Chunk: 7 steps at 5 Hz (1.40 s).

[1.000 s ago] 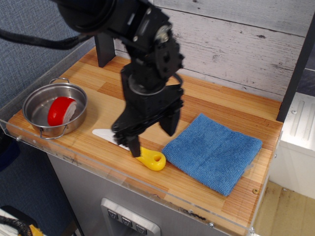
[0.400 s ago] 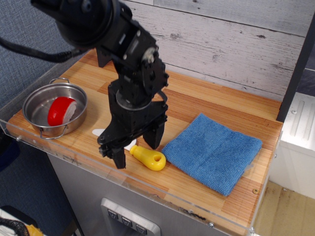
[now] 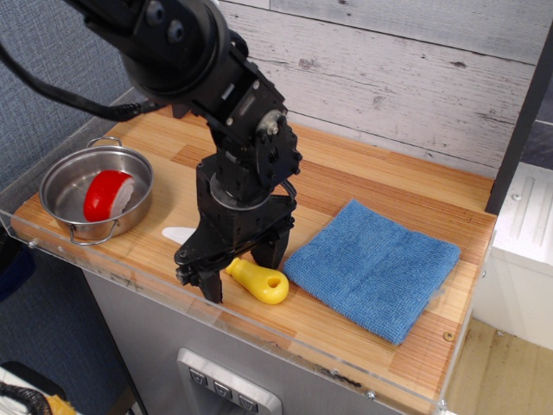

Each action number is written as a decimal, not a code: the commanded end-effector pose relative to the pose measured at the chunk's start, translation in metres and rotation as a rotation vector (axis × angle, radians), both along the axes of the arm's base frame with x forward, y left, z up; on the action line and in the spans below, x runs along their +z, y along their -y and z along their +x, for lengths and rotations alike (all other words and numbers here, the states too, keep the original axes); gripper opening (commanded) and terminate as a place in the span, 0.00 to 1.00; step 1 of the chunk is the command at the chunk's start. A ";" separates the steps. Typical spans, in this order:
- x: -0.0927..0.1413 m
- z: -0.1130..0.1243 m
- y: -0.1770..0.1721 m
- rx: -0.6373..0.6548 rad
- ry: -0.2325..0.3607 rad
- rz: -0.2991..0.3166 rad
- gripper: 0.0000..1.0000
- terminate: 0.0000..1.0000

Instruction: Moves the knife from the bottom to the top of the table.

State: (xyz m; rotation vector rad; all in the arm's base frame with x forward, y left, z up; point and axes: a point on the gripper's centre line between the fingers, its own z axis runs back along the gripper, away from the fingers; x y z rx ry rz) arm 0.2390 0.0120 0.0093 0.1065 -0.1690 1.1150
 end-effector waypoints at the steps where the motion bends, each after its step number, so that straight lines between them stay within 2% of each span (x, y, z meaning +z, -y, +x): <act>1: 0.002 0.002 0.005 0.008 0.007 0.028 1.00 0.00; 2: 0.002 -0.001 0.001 0.026 0.005 0.056 0.00 0.00; 5: 0.007 0.001 0.001 0.014 0.027 0.069 0.00 0.00; 7: 0.028 0.015 -0.001 -0.127 0.092 0.024 0.00 0.00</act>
